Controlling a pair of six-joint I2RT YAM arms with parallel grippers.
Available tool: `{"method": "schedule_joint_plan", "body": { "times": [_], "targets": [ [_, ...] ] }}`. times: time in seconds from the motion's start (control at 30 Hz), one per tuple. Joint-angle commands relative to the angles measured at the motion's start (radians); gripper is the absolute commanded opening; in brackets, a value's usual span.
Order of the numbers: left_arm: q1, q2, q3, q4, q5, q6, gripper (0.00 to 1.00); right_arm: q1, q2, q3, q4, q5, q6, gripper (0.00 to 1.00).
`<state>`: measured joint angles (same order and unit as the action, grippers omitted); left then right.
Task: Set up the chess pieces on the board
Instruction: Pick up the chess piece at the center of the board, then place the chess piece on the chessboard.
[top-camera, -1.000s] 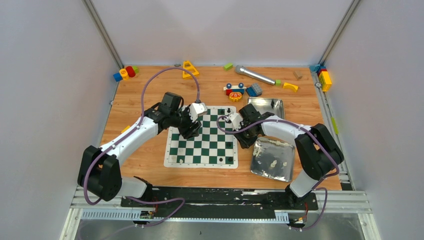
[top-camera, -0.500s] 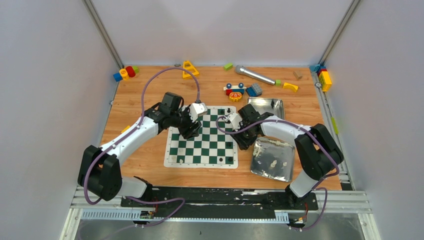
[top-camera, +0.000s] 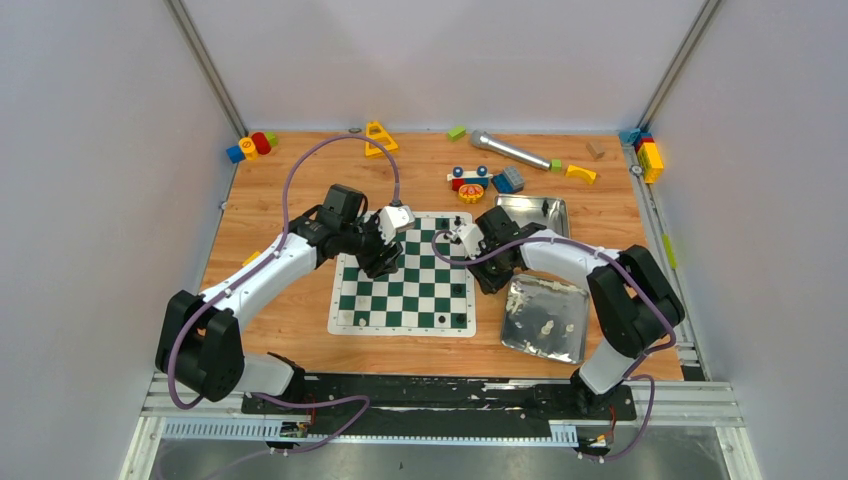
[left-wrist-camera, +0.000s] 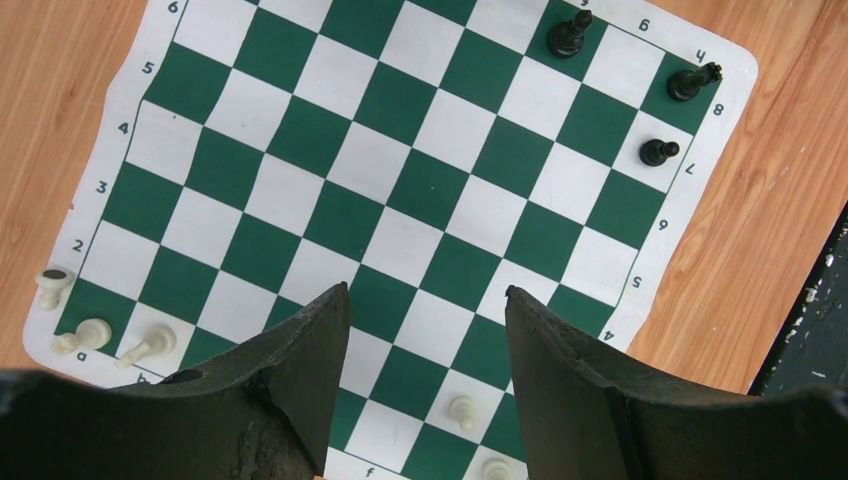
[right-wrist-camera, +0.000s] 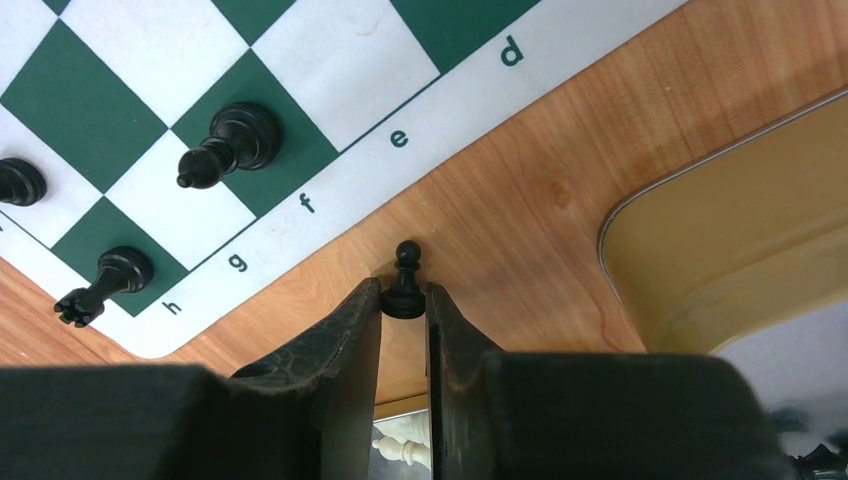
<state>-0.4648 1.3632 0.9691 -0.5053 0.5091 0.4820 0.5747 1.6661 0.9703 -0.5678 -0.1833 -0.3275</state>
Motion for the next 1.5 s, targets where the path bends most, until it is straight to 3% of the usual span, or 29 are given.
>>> {"method": "schedule_joint_plan", "body": {
  "times": [0.0,0.37,0.73,1.0,1.27,1.47],
  "targets": [
    [0.003,0.002,0.004,0.008,0.002,0.026,0.66,-0.004,0.009,0.023,0.026,0.027,0.008,0.18],
    [0.003,0.002,0.036,0.032,0.091,0.027,0.67,-0.039,-0.099,0.035,0.026,-0.159,-0.068,0.07],
    [-0.004,0.077,0.13,0.16,0.489,-0.049,0.65,-0.039,-0.218,0.163,0.022,-0.534,-0.056,0.06],
    [-0.049,0.073,0.126,0.228,0.546,0.044,0.62,-0.04,-0.206,0.224,0.014,-0.668,-0.008,0.06],
    [-0.086,0.091,0.121,0.262,0.547,0.078,0.51,-0.04,-0.205,0.228,0.012,-0.693,0.0,0.06],
    [-0.1,0.109,0.137,0.25,0.54,0.091,0.48,-0.039,-0.209,0.226,0.011,-0.696,0.004,0.06]
  ]
}}
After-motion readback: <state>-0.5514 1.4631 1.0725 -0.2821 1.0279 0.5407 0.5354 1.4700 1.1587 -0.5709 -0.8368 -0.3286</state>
